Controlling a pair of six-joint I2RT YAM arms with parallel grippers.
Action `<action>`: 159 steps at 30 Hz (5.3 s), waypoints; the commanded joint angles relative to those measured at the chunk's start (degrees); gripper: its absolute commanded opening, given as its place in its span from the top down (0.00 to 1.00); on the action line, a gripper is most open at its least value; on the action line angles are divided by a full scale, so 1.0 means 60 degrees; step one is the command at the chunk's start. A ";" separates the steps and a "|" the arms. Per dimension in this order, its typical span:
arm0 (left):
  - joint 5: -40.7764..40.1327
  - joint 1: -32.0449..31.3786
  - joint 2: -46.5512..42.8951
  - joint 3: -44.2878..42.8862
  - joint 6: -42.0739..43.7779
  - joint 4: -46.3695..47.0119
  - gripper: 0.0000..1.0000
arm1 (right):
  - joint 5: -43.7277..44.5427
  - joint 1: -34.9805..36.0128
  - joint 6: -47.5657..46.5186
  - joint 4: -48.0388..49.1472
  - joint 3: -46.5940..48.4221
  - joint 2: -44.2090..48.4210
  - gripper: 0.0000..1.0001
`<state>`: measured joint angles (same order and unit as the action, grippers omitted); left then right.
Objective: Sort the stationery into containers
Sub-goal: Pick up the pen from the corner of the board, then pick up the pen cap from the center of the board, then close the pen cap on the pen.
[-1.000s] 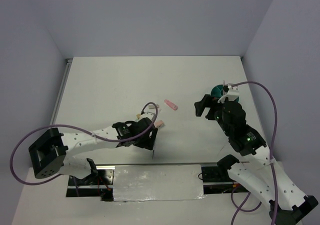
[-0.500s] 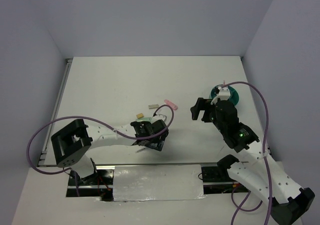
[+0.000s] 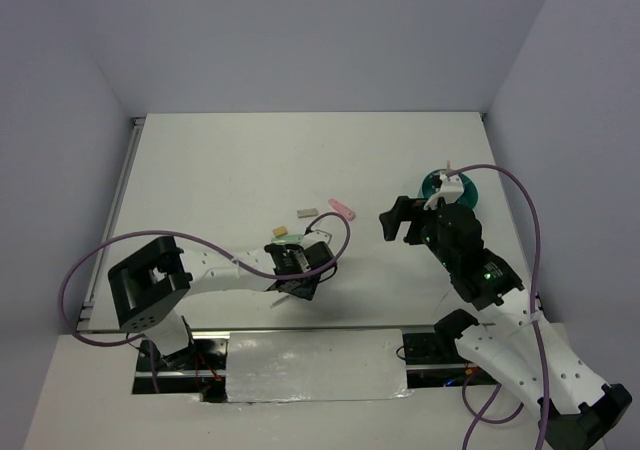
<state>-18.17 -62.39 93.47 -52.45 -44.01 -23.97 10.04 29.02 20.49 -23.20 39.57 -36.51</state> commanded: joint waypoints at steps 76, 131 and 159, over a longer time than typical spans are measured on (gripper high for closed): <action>-0.2713 -0.0324 -0.9426 -0.0165 0.1314 -0.3345 1.00 | 0.2926 0.2840 0.5052 -0.0645 0.6618 -1.2723 0.39; -0.1749 -0.0324 -1.0230 0.0010 0.1622 -0.2702 1.00 | 0.4184 0.3133 0.3429 0.3862 0.2568 -0.8177 1.00; 0.5050 -0.0397 -0.8152 0.3819 0.1007 0.9898 1.00 | -0.0486 0.4729 0.2298 1.1555 -0.3343 0.1603 1.00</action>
<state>10.00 -64.45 44.21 -28.99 -36.77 27.75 10.63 56.60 33.61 40.27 20.16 -26.15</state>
